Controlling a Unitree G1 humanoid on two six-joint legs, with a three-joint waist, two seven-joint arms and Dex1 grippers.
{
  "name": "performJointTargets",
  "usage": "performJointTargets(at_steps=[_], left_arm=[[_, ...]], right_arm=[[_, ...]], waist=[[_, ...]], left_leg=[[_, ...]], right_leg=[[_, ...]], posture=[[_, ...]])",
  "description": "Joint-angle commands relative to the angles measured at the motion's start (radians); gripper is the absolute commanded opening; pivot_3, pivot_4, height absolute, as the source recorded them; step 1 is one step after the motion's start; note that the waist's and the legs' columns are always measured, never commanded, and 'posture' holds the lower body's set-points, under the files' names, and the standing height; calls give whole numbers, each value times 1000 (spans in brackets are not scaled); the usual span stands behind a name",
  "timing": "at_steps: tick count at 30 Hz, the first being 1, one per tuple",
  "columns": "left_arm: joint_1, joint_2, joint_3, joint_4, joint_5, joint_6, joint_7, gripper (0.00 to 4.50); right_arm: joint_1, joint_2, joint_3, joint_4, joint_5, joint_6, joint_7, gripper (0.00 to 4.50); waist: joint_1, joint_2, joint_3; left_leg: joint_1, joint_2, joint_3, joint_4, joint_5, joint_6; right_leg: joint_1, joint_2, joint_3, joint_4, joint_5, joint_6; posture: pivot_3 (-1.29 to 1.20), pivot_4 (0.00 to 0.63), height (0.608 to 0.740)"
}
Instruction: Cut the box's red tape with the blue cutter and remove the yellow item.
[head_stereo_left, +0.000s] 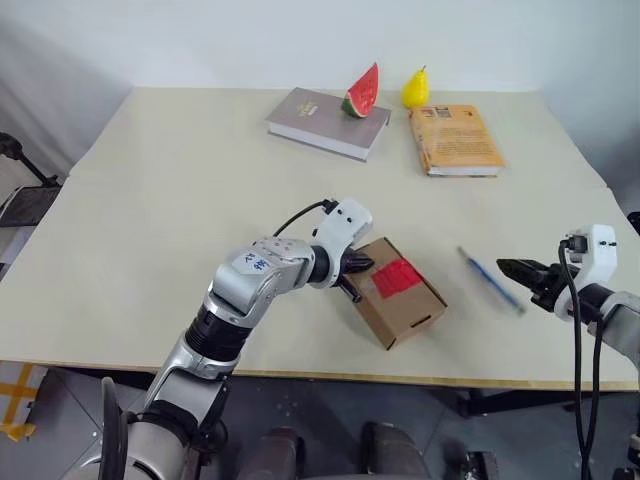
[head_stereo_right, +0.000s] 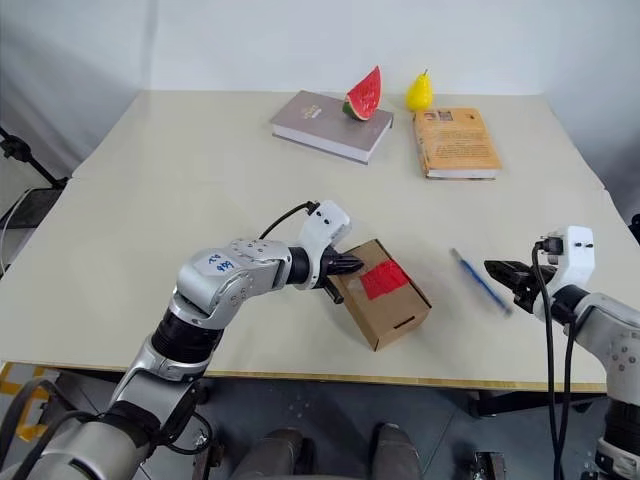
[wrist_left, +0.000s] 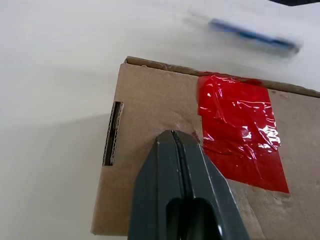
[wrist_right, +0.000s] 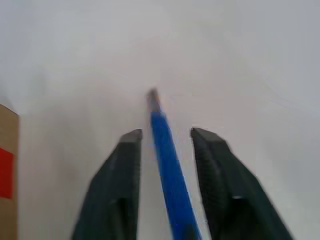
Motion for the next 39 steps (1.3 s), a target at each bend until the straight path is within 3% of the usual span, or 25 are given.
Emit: performJointTargets(at_steps=[1,5,6,12,15,18,21,24,28,35,39], left_arm=[[41,49,38,29,-2,61,-16,0],[44,148,155,-52,-128,131,-148,0],[45,175,161,-63,-144,135,-172,0],[65,333,156,-64,-202,144,-293,0],[92,387,125,-104,-239,175,-345,0],[144,407,71,-156,-253,191,-355,0],[189,368,36,-170,-224,168,-306,0],[198,288,41,-141,-188,138,-231,0],[188,219,67,-122,-163,119,-170,0],[128,130,178,-136,-220,155,-144,0],[87,108,246,-191,-311,234,-178,0]], right_arm=[[8,-20,-51,-32,-13,-32,-11,2376],[-14,-89,10,-79,-65,-79,34,2376],[-25,-97,28,-90,-77,-99,42,2584],[-161,-133,210,-90,-131,-76,86,2584],[-235,-157,364,-111,-169,-57,145,1945],[-296,-176,503,-88,-233,-62,199,984],[-355,-169,609,-36,-290,-89,259,17],[-397,-154,698,7,-357,-138,309,17],[-439,-143,750,38,-424,-176,343,17],[-453,-176,706,1,-442,-143,363,17],[-458,-239,616,-50,-427,-88,358,17]], waist=[[-12,0,0],[-36,3,2],[-43,3,2],[-47,1,4],[-41,0,4],[-39,-1,5],[-33,-2,6],[-18,-2,6],[-18,-3,6],[-20,-3,6],[-19,-3,7]], left_leg=[[0,0,0,0,0,0],[0,2,1,-2,0,-1],[-1,2,3,-3,1,-1],[-2,2,7,-11,4,-5],[-4,1,3,-11,5,-5],[-6,0,1,-11,4,-4],[-11,0,-2,-12,4,-3],[-22,-2,-3,-10,4,-3],[-23,-4,-3,-10,5,-2],[-23,-4,-1,-9,6,-1],[-24,-5,-1,-10,6,-1]], right_leg=[[0,0,0,0,0,0],[-1,0,1,0,0,0],[-5,0,2,2,0,0],[-15,2,7,7,-1,-2],[-15,1,5,5,-1,-2],[-16,0,6,3,-1,-2],[-18,0,7,2,-1,-1],[-28,1,6,5,0,1],[-30,0,0,7,2,3],[-30,0,-4,7,3,5],[-30,0,-5,7,3,5]], posture=[[0,150,740],[0,150,740],[0,150,740],[0,150,740],[0,150,740],[0,150,740],[0,150,740],[0,150,740],[0,150,740],[0,150,740],[0,150,740]])
